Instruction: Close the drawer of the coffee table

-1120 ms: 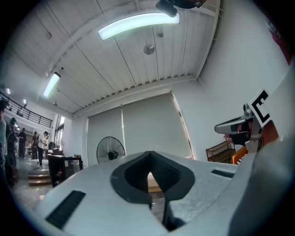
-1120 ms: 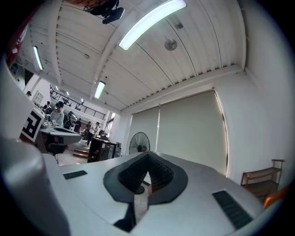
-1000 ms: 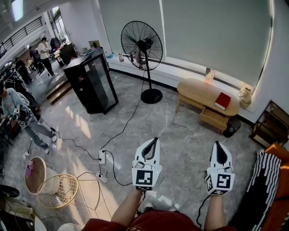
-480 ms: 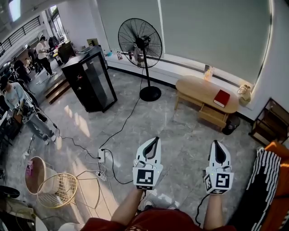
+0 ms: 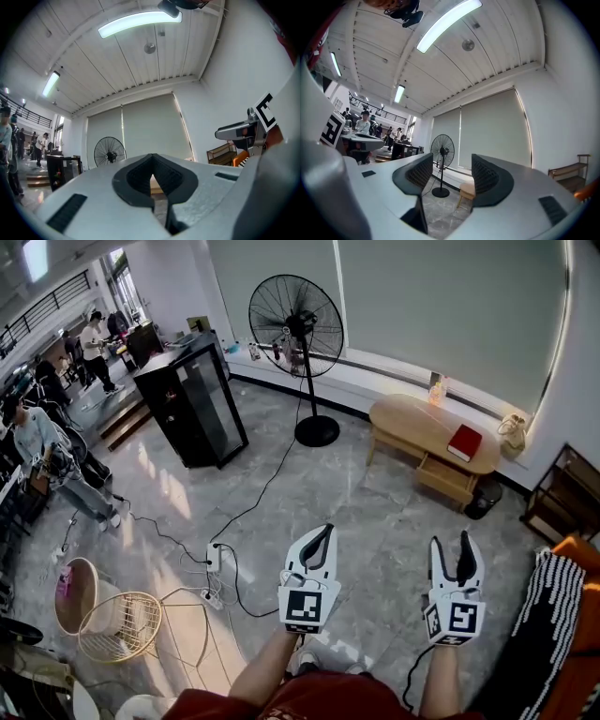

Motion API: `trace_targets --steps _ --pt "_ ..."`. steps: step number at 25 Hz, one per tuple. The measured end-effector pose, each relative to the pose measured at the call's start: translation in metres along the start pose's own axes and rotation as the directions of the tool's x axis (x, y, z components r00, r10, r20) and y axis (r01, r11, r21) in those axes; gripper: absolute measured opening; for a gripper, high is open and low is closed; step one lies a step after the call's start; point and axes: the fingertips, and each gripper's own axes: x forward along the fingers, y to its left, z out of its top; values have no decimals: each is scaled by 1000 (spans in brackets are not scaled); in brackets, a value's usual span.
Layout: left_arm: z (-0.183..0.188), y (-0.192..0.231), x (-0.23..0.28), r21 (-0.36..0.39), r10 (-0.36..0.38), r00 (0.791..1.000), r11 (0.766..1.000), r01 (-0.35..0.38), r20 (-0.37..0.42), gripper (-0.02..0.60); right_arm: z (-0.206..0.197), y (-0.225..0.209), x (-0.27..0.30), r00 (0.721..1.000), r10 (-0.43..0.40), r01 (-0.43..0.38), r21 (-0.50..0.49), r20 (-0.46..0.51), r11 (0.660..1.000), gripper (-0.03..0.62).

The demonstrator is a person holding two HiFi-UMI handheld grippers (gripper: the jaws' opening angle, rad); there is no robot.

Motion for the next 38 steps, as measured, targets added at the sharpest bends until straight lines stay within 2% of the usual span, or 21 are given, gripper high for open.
trace_targets --steps 3,10,18,27,32,38 --pt "-1 -9 0 6 2 1000 1000 -2 -3 6 -2 -10 -4 1000 -10 10 4 3 1000 262" --pt "-10 -38 1 25 21 1000 999 -21 -6 6 -16 -35 -21 1000 -7 7 0 -16 1000 262" --pt "-25 -75 6 -32 18 998 999 -20 -67 8 -38 -64 -33 999 2 -1 15 -50 1000 262" --pt "-36 -90 30 -49 -16 997 999 12 -71 8 -52 -86 -27 997 -30 31 14 -68 999 262" --pt "-39 -85 50 -54 -33 998 998 30 -59 8 -54 -91 -9 996 -45 45 4 -73 999 262" --pt "-55 -55 91 -59 -33 998 998 30 -52 8 -64 -86 41 995 -44 43 -12 -85 999 262"
